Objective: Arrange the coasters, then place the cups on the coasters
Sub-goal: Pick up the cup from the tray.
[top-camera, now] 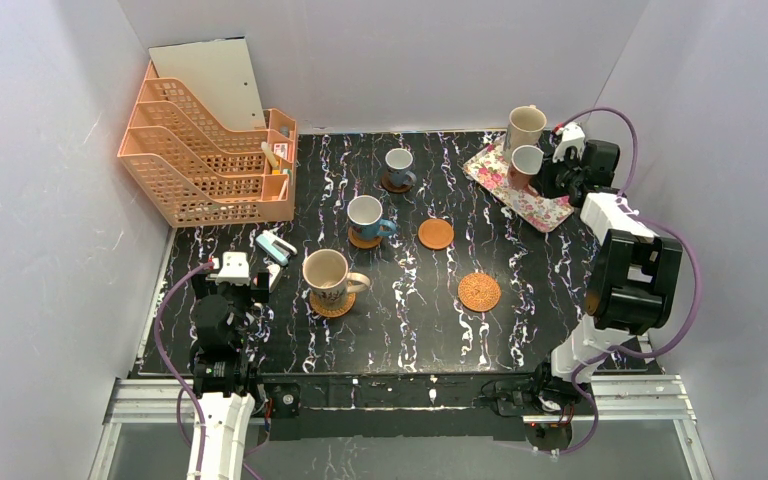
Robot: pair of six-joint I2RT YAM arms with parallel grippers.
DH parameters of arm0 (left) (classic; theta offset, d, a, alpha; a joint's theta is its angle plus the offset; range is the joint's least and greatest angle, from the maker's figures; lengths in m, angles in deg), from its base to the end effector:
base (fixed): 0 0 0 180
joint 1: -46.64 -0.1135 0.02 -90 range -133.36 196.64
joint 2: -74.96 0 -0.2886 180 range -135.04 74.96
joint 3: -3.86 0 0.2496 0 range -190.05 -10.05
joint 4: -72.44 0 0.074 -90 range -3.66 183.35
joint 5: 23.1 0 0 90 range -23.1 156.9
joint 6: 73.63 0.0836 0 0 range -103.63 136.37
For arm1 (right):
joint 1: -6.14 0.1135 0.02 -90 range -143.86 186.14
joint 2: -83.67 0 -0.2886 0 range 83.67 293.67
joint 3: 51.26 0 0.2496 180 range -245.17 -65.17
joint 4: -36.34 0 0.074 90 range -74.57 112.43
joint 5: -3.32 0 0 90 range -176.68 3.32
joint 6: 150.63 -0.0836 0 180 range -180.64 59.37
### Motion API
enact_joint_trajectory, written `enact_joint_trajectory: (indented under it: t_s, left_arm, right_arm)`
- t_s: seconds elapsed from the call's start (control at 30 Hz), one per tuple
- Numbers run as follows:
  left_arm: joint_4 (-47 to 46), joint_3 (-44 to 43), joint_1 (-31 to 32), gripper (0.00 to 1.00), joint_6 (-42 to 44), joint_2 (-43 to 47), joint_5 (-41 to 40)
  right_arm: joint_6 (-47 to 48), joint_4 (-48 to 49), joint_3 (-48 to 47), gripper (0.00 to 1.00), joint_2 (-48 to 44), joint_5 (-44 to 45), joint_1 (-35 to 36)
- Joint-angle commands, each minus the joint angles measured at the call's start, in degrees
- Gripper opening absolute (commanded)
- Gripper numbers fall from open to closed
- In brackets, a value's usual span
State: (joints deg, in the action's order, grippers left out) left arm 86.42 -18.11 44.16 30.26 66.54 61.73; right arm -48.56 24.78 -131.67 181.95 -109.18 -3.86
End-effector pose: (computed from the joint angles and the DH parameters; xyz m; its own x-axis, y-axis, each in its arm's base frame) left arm 0.1340 0.0133 0.2131 -0.0392 0.2376 -0.9706 -0.1274 0.9622 0.2407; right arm 0.4298 -0.0433 0.2482 -0.4381 -0.1189 -0.8910 -0.2653 0.9642 0.0018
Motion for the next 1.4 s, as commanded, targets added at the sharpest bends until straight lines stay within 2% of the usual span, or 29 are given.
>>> enact_joint_trajectory:
  t_s: [0.0,0.83,1.37]
  left_arm:
    - [-0.8,0.5,-0.2,0.97,-0.1,-0.1,-0.7]
    - [-0.8,0.5,-0.2,0.97,-0.1,-0.1,-0.9]
    - [-0.9,0.5,-0.2,0.97,-0.1,-0.1,-1.0]
  right_arm:
    - [-0.2,6.7,0.1,0.01,-4.8,-5.1,0.1]
    - [8.8,-3.4,-1.7,0.01,-6.5,-23.8,0.1]
    - [18.1,-14.5,-5.0,0.01,-5.1,-30.1,2.3]
